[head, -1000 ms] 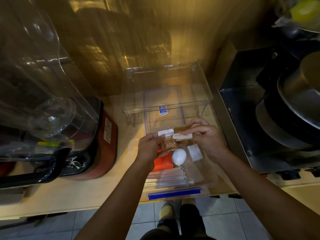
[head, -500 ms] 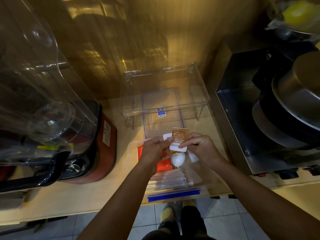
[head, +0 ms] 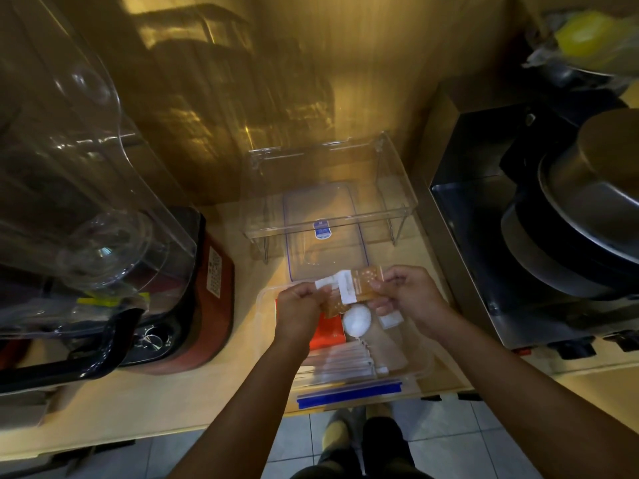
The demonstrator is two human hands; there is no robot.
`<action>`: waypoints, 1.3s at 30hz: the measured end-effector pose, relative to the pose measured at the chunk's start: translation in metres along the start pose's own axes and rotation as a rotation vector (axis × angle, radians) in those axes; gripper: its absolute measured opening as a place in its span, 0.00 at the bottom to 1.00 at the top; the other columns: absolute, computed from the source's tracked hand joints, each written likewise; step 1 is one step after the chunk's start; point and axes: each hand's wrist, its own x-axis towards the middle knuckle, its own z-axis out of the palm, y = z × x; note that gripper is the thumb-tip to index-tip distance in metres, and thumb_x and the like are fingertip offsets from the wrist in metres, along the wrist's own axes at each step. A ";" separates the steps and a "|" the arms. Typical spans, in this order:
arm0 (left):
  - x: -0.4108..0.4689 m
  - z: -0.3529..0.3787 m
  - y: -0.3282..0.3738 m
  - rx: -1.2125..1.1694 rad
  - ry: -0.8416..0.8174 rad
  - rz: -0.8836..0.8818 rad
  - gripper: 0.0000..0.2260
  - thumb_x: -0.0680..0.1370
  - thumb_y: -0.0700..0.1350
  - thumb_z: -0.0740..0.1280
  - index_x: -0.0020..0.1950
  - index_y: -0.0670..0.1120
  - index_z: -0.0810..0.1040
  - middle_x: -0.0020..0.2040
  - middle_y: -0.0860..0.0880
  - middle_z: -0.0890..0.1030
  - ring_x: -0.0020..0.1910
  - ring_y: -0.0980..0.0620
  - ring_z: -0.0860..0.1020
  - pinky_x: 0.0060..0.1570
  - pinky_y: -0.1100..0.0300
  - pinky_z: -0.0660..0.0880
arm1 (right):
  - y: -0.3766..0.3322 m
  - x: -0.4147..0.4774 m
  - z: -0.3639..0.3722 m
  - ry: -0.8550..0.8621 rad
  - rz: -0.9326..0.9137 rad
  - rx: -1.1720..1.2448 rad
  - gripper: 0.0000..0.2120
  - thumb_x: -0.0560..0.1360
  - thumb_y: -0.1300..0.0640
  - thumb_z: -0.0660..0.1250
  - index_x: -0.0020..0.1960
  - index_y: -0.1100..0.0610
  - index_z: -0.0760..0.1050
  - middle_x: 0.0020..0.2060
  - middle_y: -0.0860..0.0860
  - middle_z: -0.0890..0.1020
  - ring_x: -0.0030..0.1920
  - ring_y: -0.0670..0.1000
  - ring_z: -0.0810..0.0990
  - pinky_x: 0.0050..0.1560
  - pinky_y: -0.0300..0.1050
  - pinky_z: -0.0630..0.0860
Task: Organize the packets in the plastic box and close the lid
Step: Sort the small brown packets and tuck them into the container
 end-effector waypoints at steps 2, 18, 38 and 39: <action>0.000 0.000 -0.001 -0.075 0.039 -0.042 0.07 0.74 0.35 0.67 0.36 0.42 0.77 0.38 0.43 0.81 0.38 0.48 0.78 0.39 0.58 0.75 | 0.002 -0.004 0.006 0.017 0.129 0.187 0.05 0.75 0.69 0.63 0.40 0.67 0.73 0.35 0.64 0.80 0.24 0.50 0.82 0.25 0.39 0.79; -0.006 0.007 -0.018 0.007 0.034 -0.039 0.05 0.74 0.40 0.69 0.38 0.45 0.78 0.34 0.51 0.81 0.26 0.62 0.79 0.22 0.70 0.73 | 0.025 -0.026 0.046 0.101 0.250 0.159 0.07 0.77 0.58 0.61 0.42 0.58 0.73 0.25 0.53 0.77 0.20 0.45 0.72 0.23 0.39 0.64; -0.003 -0.002 -0.018 0.023 -0.063 -0.105 0.07 0.74 0.39 0.68 0.36 0.43 0.79 0.31 0.48 0.83 0.29 0.54 0.82 0.27 0.65 0.77 | 0.036 -0.011 0.038 0.040 0.124 -0.020 0.03 0.73 0.61 0.69 0.42 0.55 0.81 0.39 0.54 0.85 0.38 0.52 0.83 0.38 0.46 0.79; -0.003 -0.001 -0.019 0.023 -0.057 -0.115 0.07 0.74 0.39 0.68 0.36 0.43 0.79 0.30 0.49 0.83 0.28 0.55 0.82 0.26 0.65 0.77 | 0.039 -0.011 0.039 0.018 0.131 -0.028 0.03 0.73 0.59 0.69 0.41 0.53 0.81 0.37 0.52 0.85 0.36 0.49 0.83 0.34 0.43 0.77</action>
